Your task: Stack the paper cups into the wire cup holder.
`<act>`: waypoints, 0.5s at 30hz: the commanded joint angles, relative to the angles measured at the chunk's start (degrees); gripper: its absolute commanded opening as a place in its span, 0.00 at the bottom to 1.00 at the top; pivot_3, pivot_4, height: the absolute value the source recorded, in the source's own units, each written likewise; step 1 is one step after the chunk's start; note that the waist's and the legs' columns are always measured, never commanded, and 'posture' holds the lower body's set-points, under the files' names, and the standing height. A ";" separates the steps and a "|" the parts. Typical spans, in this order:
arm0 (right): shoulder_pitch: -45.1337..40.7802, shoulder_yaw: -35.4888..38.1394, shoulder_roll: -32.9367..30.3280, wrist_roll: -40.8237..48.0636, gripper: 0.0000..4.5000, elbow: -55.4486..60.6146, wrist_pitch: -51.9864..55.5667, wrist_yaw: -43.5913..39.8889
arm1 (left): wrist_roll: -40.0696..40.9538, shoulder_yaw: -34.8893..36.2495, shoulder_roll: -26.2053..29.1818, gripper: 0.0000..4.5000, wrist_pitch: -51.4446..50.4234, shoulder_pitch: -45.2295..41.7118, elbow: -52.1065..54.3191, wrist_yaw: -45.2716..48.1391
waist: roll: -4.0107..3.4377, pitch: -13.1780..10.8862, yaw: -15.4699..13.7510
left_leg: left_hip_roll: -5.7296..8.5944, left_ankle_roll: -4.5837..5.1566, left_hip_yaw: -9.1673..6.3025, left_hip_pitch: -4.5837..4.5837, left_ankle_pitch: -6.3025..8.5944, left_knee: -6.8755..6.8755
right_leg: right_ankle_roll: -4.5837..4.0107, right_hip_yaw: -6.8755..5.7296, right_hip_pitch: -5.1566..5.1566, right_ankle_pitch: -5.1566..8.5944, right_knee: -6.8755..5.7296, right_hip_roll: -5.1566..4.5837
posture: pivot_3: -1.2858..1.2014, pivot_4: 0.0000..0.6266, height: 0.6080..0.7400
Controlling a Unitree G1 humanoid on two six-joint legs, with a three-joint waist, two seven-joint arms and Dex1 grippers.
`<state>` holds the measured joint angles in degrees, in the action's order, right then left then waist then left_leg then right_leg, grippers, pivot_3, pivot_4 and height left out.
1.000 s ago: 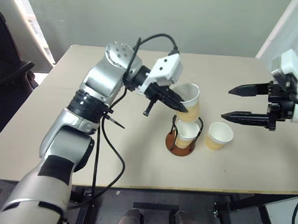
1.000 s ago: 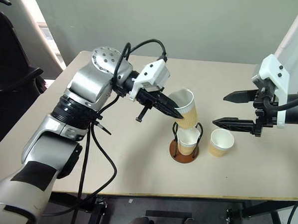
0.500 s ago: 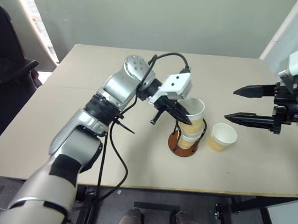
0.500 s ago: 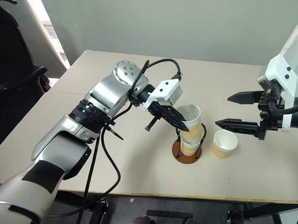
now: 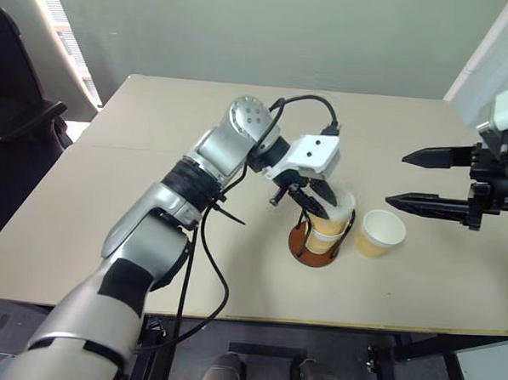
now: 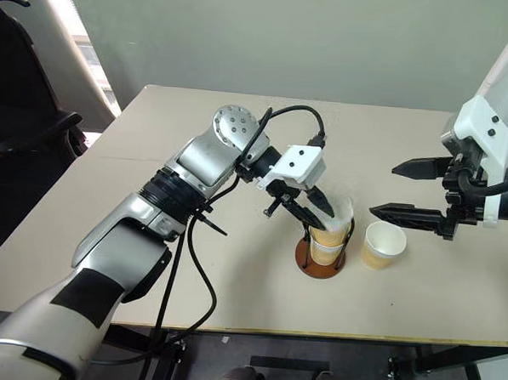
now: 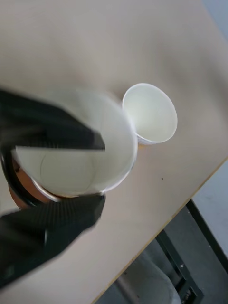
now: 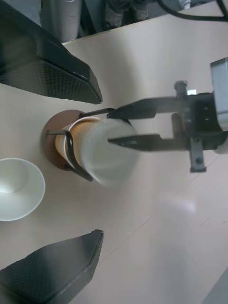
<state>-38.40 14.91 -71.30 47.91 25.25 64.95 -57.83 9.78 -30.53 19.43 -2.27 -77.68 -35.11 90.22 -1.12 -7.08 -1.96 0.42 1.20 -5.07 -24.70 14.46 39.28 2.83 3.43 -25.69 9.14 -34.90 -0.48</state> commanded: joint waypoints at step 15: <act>15.71 -10.17 -8.15 -17.53 0.98 4.77 -18.36 -4.51 | 14.86 7.08 16.68 0.97 -12.02 2.15 11.14 2.28 | -0.08 0.04 0.23 | -0.04 0.09 0.31 0.09 0.18 0.12 | 0.18 0.18 0.00 0.11 -0.03 0.00 | 0.52 0.24 1.00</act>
<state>-22.63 5.73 -78.71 32.53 28.81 48.44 -62.01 22.45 -24.87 33.51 -13.23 -76.65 -27.38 90.49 -1.20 -7.04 -1.73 0.38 1.29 -4.72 -24.57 14.65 39.43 3.02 3.63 -25.67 9.26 -34.95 -0.47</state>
